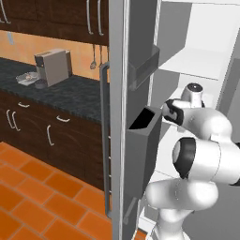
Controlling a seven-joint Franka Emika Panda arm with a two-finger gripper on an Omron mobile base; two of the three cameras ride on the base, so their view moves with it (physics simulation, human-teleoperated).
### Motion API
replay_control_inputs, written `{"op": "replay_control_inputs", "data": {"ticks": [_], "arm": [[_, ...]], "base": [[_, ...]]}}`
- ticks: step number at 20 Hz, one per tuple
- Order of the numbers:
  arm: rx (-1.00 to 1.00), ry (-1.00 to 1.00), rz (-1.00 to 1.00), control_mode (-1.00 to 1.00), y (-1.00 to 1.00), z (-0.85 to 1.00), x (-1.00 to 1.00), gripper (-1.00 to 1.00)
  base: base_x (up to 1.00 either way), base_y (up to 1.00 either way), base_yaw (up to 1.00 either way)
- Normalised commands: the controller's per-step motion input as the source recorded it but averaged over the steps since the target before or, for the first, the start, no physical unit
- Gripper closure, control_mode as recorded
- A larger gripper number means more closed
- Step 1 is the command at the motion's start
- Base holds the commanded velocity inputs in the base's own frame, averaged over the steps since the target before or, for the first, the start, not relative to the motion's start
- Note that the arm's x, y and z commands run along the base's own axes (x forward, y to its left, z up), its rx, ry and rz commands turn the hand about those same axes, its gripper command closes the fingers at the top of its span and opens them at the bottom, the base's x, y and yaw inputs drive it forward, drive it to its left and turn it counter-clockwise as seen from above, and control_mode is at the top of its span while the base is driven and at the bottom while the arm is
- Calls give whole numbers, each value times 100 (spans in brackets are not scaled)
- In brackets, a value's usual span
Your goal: Take the meat container that has the chicken drumstick and place it on the second highest rack of the freezer. Then take the vegetable container that has the garlic and sweet potato and place it on the highest rack of the freezer.
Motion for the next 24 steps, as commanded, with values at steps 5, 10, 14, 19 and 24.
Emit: {"op": "replay_control_inputs", "data": {"ticks": [5, 10, 14, 19, 24], "arm": [[0, 0, 10, -100, 39, 35, -59, -100], [0, -2, 13, -100, 34, 17, -79, -100], [0, -9, 13, -100, 21, 47, -90, -100], [-6, -7, 11, -100, 34, 66, -77, -100], [-11, -6, 7, -100, 35, 69, -82, -100]], "base": [[0, 0, 0], [0, 0, 0], [0, 0, 0], [0, 0, 0], [0, 0, 0]]}}
